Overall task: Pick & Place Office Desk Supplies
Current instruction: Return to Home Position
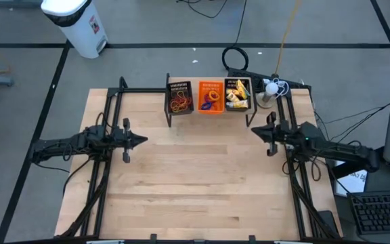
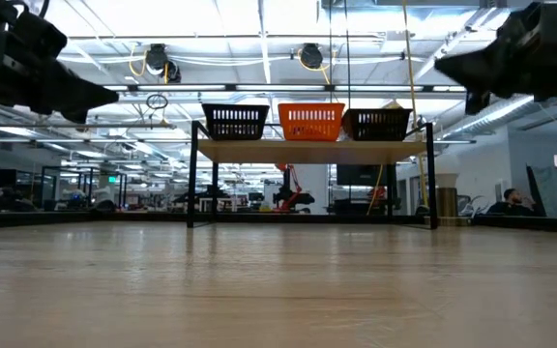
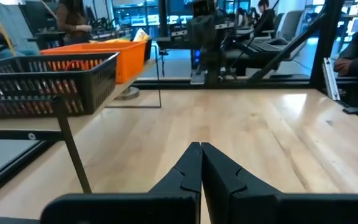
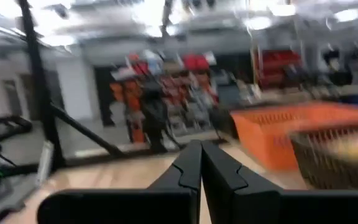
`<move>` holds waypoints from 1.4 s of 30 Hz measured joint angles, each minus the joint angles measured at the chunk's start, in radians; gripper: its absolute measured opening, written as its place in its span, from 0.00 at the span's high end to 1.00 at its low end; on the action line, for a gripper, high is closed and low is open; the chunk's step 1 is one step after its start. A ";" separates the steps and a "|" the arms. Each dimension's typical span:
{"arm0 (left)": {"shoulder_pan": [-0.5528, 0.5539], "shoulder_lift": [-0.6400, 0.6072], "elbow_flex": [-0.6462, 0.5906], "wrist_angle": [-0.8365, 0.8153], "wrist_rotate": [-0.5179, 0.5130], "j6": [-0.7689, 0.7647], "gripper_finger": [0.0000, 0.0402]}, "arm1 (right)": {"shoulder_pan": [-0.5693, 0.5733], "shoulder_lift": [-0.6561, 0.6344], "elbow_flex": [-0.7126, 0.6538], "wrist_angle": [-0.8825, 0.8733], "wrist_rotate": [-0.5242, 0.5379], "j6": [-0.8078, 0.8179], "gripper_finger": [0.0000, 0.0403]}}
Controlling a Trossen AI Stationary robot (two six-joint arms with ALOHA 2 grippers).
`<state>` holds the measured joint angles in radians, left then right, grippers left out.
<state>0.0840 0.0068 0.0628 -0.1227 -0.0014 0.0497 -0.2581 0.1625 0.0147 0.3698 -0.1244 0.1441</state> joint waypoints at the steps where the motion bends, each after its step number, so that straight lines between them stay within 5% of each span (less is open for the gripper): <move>1: 0.000 0.001 -0.002 0.007 0.002 0.000 1.00 | 0.000 0.014 0.000 -0.002 0.007 0.001 1.00; 19: 0.000 0.001 -0.003 0.011 0.003 -0.007 0.99 | 0.135 0.281 -0.001 0.180 0.018 -0.080 1.00; 42: 0.001 -0.001 0.024 -0.089 0.008 0.061 0.99 | 0.085 -0.137 -0.001 -0.077 0.060 -0.051 1.00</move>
<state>0.0847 0.0063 0.0864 -0.2121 0.0067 0.1107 -0.1729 0.0258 0.0139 0.2926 -0.0647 0.0931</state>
